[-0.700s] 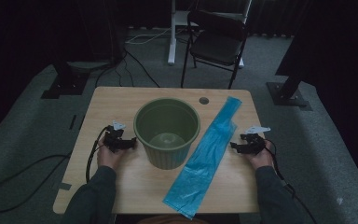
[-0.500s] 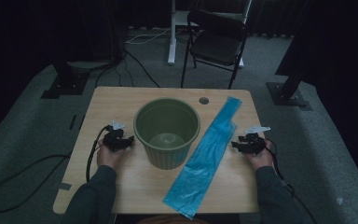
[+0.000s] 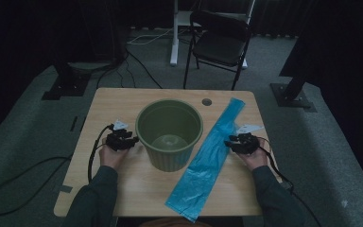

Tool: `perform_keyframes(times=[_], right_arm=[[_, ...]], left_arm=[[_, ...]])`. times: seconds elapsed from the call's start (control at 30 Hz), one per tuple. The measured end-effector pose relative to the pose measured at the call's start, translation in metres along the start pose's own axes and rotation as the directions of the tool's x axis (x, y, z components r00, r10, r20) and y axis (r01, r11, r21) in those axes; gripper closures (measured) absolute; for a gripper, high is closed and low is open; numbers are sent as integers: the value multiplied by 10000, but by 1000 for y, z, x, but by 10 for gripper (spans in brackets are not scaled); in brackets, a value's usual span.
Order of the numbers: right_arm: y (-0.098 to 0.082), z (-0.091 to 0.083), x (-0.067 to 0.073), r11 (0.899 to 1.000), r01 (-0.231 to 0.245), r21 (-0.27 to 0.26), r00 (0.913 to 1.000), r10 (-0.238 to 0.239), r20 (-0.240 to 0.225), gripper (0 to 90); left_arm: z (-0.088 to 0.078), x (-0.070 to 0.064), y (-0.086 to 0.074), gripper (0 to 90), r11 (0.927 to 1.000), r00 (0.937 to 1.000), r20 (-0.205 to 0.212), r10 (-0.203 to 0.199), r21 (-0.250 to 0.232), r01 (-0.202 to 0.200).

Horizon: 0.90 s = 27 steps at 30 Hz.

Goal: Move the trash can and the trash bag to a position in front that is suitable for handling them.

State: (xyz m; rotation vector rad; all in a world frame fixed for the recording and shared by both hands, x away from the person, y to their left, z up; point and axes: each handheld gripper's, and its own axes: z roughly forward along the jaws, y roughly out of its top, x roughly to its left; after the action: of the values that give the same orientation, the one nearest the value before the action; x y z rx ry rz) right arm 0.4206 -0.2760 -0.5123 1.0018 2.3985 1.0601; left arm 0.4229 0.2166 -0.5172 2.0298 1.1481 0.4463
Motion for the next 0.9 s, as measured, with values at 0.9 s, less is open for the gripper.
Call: perform_keyframes(times=[0.9], right_arm=[[56, 32, 66, 9837, 1757, -383, 9565, -1798, -2296, 678]], left_arm=[[-2, -37, 7, 670, 9870, 9768, 1410, 1610, -200, -1598]])
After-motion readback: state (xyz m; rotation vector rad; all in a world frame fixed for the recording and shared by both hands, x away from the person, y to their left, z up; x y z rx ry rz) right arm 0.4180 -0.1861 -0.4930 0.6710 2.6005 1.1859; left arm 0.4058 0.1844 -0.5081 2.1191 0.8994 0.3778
